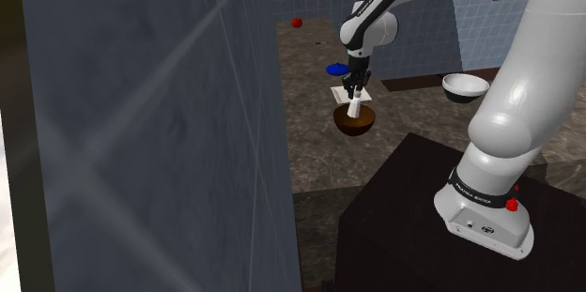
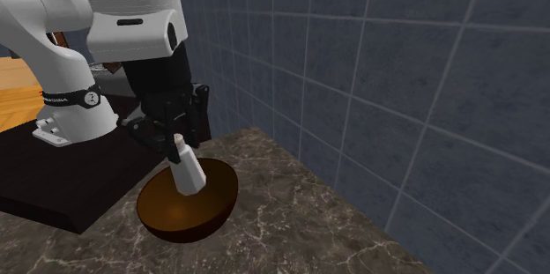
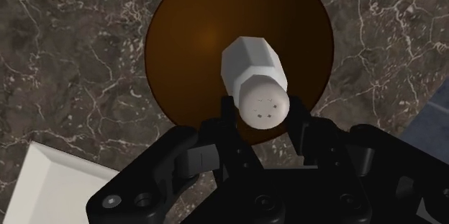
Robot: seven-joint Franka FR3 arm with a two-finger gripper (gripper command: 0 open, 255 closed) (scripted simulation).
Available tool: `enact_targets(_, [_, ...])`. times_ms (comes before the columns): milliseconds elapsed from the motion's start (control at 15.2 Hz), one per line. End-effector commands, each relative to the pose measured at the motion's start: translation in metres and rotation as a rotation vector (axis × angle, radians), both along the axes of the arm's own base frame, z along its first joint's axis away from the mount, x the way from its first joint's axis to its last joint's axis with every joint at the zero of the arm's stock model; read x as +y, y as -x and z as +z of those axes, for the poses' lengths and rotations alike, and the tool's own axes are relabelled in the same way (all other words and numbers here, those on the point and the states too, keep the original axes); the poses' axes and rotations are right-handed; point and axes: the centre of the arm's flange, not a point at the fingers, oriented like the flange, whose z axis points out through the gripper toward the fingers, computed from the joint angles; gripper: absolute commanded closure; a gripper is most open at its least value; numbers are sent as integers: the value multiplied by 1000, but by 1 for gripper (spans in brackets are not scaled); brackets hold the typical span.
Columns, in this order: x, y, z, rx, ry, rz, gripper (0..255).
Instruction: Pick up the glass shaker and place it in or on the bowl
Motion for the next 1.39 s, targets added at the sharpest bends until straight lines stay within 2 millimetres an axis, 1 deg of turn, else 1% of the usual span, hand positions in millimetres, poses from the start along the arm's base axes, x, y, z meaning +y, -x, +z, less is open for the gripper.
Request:
enact_targets(0, [0, -1, -3, -1, 0, 0, 255])
enact_targets(396, [0, -1, -3, -1, 0, 0, 255])
enact_targets(462, [0, -1, -3, -1, 0, 0, 0])
enact_targets(792, [0, -1, -3, -1, 0, 0, 0])
enact_targets(990, [-3, -1, 37, -1, 0, 0, 0])
enact_targets(1056, [-3, -1, 47, -1, 0, 0, 0])
enact_targets(1320, [-3, -1, 47, -1, 0, 0, 0])
